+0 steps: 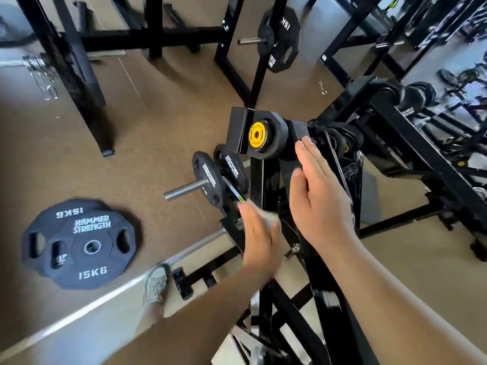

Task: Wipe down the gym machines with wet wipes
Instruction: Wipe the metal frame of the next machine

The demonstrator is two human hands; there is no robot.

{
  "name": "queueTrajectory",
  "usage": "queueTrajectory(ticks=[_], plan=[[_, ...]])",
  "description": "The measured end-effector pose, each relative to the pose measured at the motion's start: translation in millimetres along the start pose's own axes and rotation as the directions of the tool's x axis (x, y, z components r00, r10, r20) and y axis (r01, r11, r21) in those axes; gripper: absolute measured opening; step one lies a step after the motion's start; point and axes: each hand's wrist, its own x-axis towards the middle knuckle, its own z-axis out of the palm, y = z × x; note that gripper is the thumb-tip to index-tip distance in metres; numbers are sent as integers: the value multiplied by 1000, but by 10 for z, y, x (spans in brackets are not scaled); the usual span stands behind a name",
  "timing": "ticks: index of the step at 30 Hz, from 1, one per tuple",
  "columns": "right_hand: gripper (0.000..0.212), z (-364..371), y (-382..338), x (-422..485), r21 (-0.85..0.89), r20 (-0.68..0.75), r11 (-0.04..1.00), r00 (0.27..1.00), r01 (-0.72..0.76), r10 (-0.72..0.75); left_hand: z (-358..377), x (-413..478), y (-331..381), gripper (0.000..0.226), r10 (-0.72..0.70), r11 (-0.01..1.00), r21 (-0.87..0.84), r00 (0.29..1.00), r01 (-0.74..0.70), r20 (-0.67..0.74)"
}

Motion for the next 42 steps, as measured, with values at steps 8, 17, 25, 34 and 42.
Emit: queueTrajectory(ticks=[8, 17, 25, 34, 42], plan=[[50, -11, -31, 13, -27, 1, 1000, 1000, -10, 10, -239, 459, 348, 74, 141, 990, -12, 986, -142, -85], [51, 6, -11, 12, -37, -17, 999, 1000, 10, -10, 94, 7, -313, 88, -337, 919, -169, 931, 357, 136], [50, 5, -9, 18, -70, -29, 998, 1000, 8, -10, -106, 467, 281, 88, 52, 983, -171, 995, -66, -83], [49, 22, -7, 25, -91, -44, 996, 999, 9, -13, 298, -422, -464, 107, -461, 877, -76, 876, 474, 140], [50, 15, -20, 34, -40, -30, 999, 999, -13, 12, -97, 531, 696, 66, -19, 991, -131, 959, -19, -281]])
